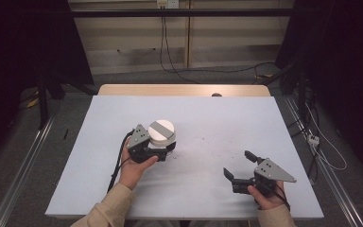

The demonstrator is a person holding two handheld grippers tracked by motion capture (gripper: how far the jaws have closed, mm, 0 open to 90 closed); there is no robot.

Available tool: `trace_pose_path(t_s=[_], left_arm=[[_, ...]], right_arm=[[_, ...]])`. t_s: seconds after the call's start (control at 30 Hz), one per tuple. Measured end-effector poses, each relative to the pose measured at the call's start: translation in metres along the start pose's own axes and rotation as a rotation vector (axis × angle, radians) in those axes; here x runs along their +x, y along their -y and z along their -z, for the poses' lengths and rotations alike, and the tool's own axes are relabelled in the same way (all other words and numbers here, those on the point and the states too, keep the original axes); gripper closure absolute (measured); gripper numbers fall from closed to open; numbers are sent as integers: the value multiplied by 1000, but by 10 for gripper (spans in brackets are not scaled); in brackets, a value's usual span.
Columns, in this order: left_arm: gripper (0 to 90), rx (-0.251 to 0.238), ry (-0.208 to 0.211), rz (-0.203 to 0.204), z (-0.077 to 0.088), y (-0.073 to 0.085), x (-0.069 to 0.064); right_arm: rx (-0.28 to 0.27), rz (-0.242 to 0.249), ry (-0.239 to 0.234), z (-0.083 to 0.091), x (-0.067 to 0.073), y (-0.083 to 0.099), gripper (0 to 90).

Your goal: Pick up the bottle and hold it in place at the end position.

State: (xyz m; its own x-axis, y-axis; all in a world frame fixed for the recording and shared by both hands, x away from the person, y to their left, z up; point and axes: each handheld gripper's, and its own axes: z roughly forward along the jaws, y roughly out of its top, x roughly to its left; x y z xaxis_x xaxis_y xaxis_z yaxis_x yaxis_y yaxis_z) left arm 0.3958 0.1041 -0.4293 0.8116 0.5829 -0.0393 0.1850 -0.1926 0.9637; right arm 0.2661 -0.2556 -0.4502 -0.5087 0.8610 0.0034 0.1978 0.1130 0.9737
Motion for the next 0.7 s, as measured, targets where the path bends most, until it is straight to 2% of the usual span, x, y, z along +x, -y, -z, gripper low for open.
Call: trace_pose_path(t_s=[0.07, 0.67, 0.7], left_arm=[[184, -2, 0, 9, -2, 0, 0], [184, 3, 0, 5, -19, -2, 5], [185, 1, -6, 17, -21, -1, 5]], right_arm=[[1, -3, -1, 0, 0, 0, 27], [1, -18, -7, -1, 0, 1, 27], [1, -18, -7, -1, -1, 1, 27]])
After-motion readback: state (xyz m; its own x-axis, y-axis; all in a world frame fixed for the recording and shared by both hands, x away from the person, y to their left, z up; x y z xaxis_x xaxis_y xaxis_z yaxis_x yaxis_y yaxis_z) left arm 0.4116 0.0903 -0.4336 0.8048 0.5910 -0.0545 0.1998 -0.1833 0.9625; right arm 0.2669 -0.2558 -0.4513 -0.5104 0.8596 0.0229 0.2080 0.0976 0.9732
